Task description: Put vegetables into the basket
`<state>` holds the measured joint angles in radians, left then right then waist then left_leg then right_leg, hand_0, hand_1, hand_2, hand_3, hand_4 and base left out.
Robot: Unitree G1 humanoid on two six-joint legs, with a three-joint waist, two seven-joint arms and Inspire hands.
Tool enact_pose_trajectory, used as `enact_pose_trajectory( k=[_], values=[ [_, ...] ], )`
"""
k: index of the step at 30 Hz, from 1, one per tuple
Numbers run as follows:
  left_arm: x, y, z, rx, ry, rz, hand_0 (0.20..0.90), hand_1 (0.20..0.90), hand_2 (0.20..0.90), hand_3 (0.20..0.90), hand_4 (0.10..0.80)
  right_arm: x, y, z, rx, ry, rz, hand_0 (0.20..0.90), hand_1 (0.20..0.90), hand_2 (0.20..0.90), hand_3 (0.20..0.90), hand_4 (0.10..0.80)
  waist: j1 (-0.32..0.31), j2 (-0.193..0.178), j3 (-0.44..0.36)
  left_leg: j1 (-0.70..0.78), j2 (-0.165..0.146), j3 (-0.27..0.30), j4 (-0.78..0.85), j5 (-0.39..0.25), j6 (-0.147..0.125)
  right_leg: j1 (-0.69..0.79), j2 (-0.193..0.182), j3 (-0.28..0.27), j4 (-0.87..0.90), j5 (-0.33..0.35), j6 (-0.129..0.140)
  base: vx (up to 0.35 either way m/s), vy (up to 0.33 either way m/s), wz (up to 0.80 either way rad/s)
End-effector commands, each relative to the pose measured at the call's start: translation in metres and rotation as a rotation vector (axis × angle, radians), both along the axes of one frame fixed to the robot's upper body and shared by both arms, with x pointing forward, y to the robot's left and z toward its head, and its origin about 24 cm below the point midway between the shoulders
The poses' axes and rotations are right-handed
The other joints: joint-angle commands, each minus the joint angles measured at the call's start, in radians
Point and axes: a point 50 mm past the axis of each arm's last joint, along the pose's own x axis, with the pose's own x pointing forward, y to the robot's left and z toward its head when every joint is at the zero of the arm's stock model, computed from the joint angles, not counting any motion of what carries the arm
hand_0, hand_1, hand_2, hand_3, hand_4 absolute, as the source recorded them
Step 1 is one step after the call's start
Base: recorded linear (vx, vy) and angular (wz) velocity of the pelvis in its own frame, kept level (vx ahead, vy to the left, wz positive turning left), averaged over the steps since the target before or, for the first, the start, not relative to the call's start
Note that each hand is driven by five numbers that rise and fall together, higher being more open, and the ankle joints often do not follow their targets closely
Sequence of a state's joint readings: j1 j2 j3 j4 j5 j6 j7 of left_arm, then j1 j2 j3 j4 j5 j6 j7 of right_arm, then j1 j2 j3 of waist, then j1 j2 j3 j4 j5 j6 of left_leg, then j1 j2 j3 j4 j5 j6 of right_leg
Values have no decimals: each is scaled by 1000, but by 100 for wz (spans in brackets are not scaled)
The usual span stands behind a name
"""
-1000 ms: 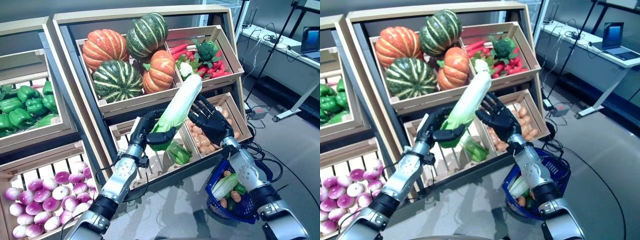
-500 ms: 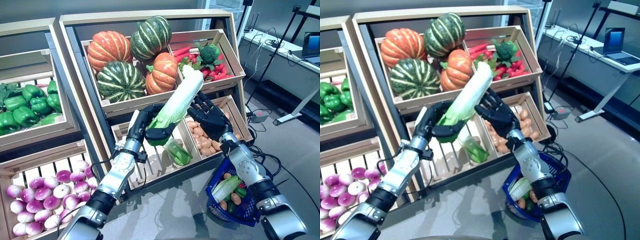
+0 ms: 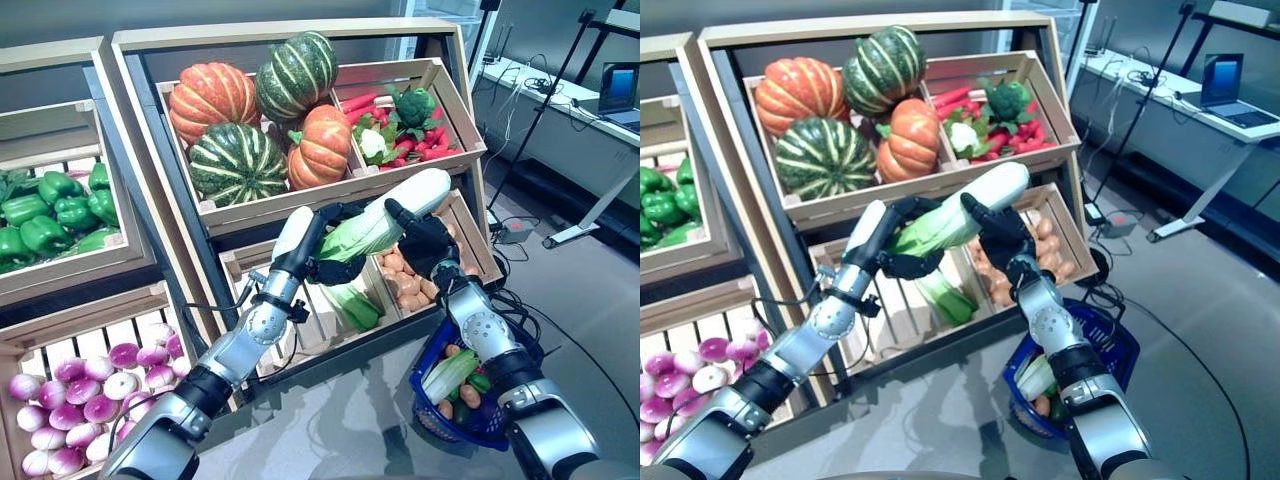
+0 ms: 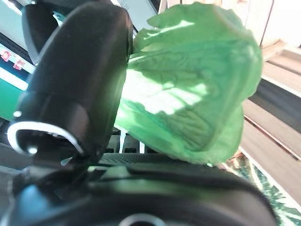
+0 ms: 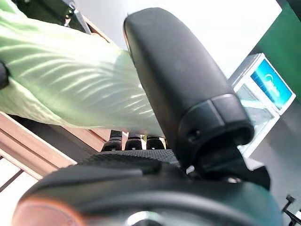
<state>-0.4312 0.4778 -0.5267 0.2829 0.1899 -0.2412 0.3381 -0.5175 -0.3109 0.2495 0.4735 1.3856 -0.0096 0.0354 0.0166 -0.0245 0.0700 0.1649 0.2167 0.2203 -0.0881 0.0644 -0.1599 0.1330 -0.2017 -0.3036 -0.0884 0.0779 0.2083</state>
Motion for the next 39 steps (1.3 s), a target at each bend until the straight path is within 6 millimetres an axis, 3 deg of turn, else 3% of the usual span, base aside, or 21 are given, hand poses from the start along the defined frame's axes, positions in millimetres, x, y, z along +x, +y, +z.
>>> enact_pose_trajectory(
  k=[1, 8, 9, 10, 11, 29, 30, 31, 32, 39],
  values=[
    [-9, -58, 72, -47, -377, -355, 300, 300, 300, 300, 400, 34, 26, 112, 192, -350, 12, 900, 900, 900, 900, 800, -1, -18, -56, -22, -64, -34, 1, -81, 41, 30, 18, 37, 12, -65, -44, -37, 3, 0],
    [-18, -65, 61, -19, -389, -408, 300, 300, 300, 300, 400, 40, 20, 123, 208, -355, -3, 900, 900, 900, 900, 800, 0, -22, -65, -16, -65, -36, 1, -87, 37, 38, 19, 48, 9, -69, -42, 0, 0, 0],
    [-18, -65, 61, -27, -392, -407, 300, 300, 300, 300, 400, 41, 19, 124, 205, -356, 1, 780, 780, 780, 780, 720, 0, -23, -67, -16, -64, -35, 1, -88, 36, 38, 19, 48, 8, -68, -42, 0, 0, 0],
    [-18, -65, 61, -29, -394, -407, 300, 300, 300, 300, 400, 41, 19, 124, 204, -356, 2, 780, 780, 780, 780, 720, 1, -23, -68, -16, -64, -35, 1, -88, 36, 38, 19, 48, 8, -68, -41, 0, 0, 0],
    [-19, -64, 62, -33, -403, -406, 300, 300, 300, 300, 400, 41, 20, 124, 217, -374, 28, 300, 300, 300, 300, 400, 0, -23, -70, -15, -63, -34, 1, -87, 36, 37, 19, 49, 9, -68, -41, 0, 0, 0],
    [-15, -56, 57, -56, -353, -342, 300, 300, 300, 300, 400, 40, 8, 130, 205, -402, -69, 300, 300, 300, 300, 400, -4, -21, -68, -14, -63, -31, 1, -87, 34, 36, 18, 56, 6, -64, -38, 0, 0, 0],
    [-13, -54, 55, -67, -329, -331, 444, 444, 444, 444, 496, 40, 7, 129, 199, -398, -73, 300, 300, 300, 300, 400, -4, -21, -70, -14, -62, -29, 1, -87, 34, 35, 18, 56, 6, -63, -38, 0, 0, 0],
    [-12, -52, 53, -72, -309, -321, 754, 754, 754, 754, 703, 40, 6, 128, 194, -396, -78, 300, 300, 300, 300, 400, -5, -21, -70, -14, -62, -27, 1, -86, 34, 35, 17, 56, 6, -62, -37, 0, 0, 0],
    [-10, -48, 51, -92, -279, -303, 900, 900, 900, 900, 800, 39, 5, 127, 181, -394, -87, 300, 300, 300, 300, 400, -6, -22, -70, -14, -62, -26, 1, -85, 34, 33, 18, 58, 6, -60, -37, 0, 0, 0],
    [5, -18, 30, -202, -75, -143, 900, 900, 900, 900, 800, 36, -19, 114, 55, -393, -176, 300, 300, 300, 300, 400, -8, -22, -60, -21, -58, -21, 1, -77, 35, 20, 19, 64, 7, -53, -37, -3, -2, 0]
  ],
)
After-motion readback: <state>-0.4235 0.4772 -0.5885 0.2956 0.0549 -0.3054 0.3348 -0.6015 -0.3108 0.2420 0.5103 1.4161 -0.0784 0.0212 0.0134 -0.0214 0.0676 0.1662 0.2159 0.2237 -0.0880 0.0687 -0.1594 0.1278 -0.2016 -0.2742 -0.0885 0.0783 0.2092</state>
